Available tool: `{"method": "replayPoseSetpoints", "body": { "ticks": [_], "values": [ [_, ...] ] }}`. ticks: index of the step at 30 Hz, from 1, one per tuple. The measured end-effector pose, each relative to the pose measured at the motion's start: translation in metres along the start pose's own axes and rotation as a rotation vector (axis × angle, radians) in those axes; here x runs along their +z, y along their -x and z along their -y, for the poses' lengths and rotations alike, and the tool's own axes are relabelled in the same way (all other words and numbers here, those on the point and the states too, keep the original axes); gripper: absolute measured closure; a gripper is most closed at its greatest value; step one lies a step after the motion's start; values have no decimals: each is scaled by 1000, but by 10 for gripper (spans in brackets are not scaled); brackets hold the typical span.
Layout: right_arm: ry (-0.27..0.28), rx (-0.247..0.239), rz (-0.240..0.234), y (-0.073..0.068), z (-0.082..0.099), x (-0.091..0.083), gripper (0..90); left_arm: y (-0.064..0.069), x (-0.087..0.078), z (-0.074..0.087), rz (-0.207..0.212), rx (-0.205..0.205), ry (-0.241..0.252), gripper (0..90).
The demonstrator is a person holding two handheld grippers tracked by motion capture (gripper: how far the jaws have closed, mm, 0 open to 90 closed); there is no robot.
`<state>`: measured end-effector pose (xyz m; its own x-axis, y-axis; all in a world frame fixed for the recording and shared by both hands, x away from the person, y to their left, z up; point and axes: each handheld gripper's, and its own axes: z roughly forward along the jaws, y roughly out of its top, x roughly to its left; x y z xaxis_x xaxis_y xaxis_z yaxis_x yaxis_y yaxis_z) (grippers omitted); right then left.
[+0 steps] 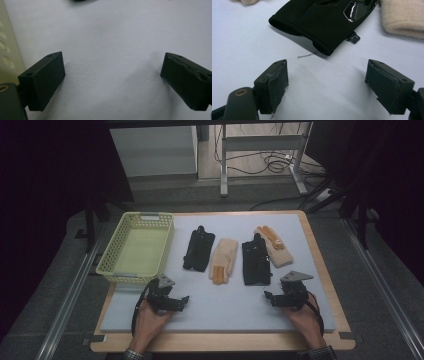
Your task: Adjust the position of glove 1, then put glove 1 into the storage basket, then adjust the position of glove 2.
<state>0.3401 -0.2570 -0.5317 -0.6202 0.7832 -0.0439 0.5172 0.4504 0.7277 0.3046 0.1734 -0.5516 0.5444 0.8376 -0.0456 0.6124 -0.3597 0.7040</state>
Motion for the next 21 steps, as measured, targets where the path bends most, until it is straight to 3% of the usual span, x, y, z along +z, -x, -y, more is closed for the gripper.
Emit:
{"method": "replayPoseSetpoints", "body": {
  "ticks": [21],
  "values": [
    [-2,-3,0,0,0,0,170,0,0,1,0,1,4,61]
  ]
}}
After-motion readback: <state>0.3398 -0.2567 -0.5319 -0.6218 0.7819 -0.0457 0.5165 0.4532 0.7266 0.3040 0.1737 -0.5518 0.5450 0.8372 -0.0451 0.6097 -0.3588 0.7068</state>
